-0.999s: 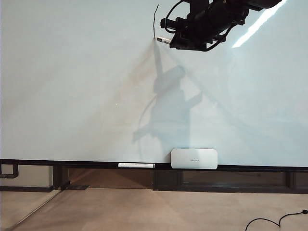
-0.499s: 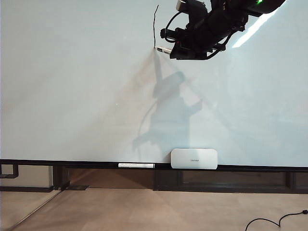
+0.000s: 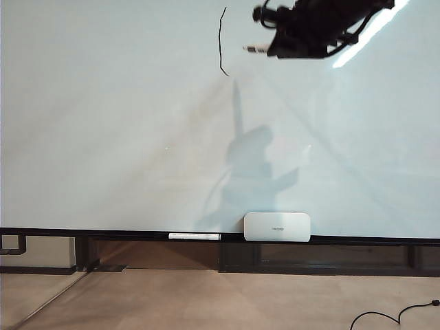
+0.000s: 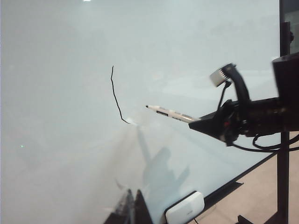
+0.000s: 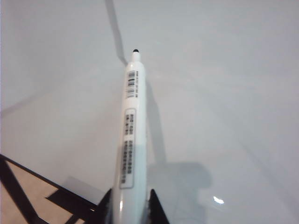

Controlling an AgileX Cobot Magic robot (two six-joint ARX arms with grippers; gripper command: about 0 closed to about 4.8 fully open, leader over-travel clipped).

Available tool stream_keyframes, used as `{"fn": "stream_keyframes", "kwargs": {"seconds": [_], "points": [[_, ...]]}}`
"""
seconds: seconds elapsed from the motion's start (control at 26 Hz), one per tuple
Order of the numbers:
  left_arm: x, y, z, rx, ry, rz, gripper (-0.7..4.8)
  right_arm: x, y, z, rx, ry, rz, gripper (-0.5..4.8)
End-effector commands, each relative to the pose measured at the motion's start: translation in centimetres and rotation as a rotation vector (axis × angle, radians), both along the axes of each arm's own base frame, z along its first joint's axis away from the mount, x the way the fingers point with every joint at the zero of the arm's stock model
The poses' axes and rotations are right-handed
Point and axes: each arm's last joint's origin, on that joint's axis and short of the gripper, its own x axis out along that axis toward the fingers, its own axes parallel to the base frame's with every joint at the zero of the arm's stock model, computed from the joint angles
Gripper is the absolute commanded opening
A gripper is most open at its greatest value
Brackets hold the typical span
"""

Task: Reach to the right to find the marker pen, pick it up, and write the number 13 on the whiteboard.

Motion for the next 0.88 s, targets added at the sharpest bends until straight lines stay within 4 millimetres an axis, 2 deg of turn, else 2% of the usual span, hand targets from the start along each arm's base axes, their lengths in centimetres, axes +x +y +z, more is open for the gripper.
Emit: {"fn": "stream_keyframes", "kwargs": {"seconds": [0.04, 0.27, 0.54, 0.88], "points": [[-0.2, 0.1, 0.2, -0.012, -0.001, -0.004, -0.06, -1.2, 0.3, 1.7, 0.042, -0.092, 0.026, -0.06], [-0.2, 0.0, 0.2, -0.023, 0.012, -0.019, -0.06, -1.4, 0.2, 3.5, 0.109, -0.225, -0.028, -0.06], [-0.2, -0.1, 0.2, -0.028, 0.022, -0.067, -0.06, 0.3, 0.8, 4.6, 0.089, -0.252, -0.043, -0.06], [-0.2, -0.1, 0.2, -0.026, 0.023, -0.074, -0.06, 2.2, 1.6, 4.4, 0.080, -0.237, -0.036, -0.06]]}}
